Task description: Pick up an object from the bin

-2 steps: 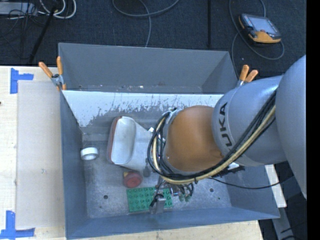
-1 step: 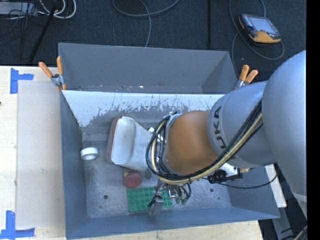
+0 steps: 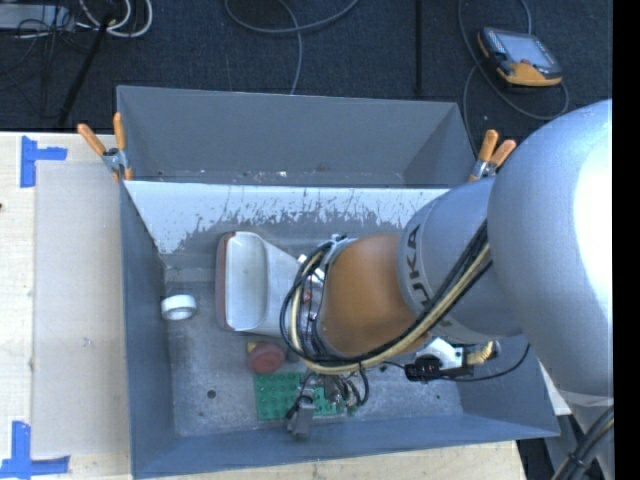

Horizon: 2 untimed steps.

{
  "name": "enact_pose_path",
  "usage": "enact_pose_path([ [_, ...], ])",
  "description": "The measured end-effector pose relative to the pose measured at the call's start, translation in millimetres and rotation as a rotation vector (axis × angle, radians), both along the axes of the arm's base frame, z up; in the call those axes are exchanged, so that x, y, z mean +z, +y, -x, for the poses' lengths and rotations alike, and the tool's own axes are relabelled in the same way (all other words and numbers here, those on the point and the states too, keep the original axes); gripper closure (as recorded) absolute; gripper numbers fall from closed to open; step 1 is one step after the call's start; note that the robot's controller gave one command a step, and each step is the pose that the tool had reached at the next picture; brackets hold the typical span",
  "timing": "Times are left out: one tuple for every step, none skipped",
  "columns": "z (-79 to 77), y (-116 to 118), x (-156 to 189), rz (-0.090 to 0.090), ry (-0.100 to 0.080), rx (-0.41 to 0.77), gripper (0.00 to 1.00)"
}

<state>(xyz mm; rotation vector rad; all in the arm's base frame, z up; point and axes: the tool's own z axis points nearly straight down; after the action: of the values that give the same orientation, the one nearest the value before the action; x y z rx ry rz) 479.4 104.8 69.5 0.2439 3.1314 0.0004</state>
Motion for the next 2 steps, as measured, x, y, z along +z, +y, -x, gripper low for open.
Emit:
enact_pose_path([
  [-0.5,-0.3,0.1,-0.001,0.0,-0.003,0.0],
  [-1.0,-0.3,0.8,-0.001,-0.002,-0.003,1.0],
])
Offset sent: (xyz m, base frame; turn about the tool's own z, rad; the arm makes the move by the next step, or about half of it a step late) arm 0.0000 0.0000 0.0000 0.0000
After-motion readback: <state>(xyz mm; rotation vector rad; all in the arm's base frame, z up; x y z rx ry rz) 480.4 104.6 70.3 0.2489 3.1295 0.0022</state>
